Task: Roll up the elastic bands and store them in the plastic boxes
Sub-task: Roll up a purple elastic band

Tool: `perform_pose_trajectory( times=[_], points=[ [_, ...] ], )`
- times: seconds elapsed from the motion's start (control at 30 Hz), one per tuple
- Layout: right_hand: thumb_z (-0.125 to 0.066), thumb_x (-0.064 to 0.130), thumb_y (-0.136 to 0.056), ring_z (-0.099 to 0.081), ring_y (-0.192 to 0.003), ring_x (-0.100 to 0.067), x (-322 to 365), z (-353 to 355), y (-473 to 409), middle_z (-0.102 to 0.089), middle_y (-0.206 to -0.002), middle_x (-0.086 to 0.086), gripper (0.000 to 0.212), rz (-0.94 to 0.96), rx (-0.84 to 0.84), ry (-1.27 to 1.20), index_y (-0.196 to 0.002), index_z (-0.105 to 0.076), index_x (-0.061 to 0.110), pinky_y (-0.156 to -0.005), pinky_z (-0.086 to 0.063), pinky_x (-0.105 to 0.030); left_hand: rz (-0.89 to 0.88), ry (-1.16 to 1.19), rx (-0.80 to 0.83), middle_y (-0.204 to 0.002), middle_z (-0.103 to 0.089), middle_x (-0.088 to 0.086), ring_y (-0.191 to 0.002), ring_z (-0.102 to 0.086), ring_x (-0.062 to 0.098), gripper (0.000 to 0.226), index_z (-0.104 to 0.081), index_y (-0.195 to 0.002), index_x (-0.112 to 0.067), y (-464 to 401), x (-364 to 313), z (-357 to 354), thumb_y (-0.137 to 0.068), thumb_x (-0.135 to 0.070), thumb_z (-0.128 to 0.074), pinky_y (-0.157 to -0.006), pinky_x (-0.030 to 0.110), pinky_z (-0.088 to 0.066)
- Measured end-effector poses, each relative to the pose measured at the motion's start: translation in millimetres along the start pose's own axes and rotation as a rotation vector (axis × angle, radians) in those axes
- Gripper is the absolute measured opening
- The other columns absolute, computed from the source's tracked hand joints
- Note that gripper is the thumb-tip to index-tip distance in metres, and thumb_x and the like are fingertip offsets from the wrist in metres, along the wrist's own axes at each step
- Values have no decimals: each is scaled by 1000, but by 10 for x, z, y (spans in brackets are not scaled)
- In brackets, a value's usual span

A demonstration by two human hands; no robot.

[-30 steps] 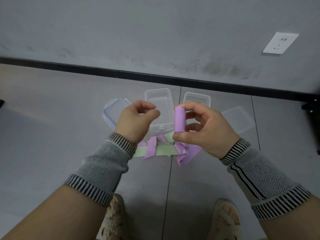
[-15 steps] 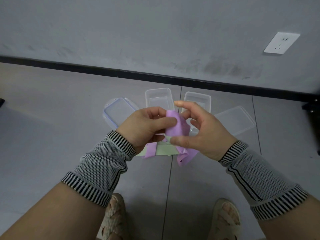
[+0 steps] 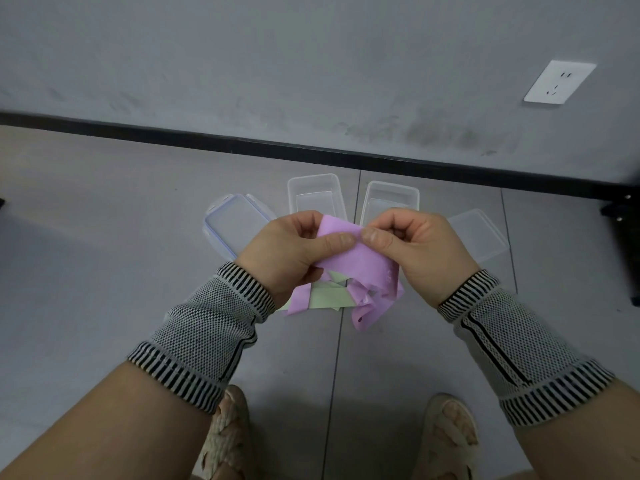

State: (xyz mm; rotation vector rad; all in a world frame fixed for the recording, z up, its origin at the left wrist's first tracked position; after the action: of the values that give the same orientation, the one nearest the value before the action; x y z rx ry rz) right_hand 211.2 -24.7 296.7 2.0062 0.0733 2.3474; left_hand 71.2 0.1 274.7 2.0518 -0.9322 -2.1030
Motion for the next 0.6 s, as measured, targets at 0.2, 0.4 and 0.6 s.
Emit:
perform_pose_trajectory(
  times=[0.2,0.4,0.6],
  points=[
    [-64,9,-87,-55,-66,-13,-82,48,-5,-62,-70,-4,16,-33,-18,65,-72,-65,16,-59,-46,-24,80,201,21,-59,-55,-1,-50,-46,9,13,-64,-79,-12,-1,34,-15,-89,-17,-58,-42,18,-38],
    [-64,14,-88,-56,-65,-9,-71,68,-19,-62,-72,2,15,-30,-45,58,-75,-65,21,-58,-47,-25,25,141,-14,-64,-60,-3,-53,-50,7,6,-65,-90,-10,-22,-2,79,-86,-9,-60,-46,17,-39],
    [-66,12,-86,-54,-52,1,52,2,8,-61,-56,14,22,27,-6,93,-66,-65,21,-48,-41,-12,-57,59,-154,-68,-59,1,-52,-51,9,17,-56,-85,-14,-40,-37,198,-80,-3,-68,-42,19,-34]
  ],
)
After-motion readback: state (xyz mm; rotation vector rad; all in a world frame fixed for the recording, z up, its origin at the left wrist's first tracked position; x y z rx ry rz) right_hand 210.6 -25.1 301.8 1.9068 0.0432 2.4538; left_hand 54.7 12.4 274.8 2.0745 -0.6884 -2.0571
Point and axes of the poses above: each hand's wrist, its own y-axis away from the middle knuckle, its own z-axis out of the back of the hand, x = y × z, the point moved 8 cm from there along -y, towards the middle knuckle
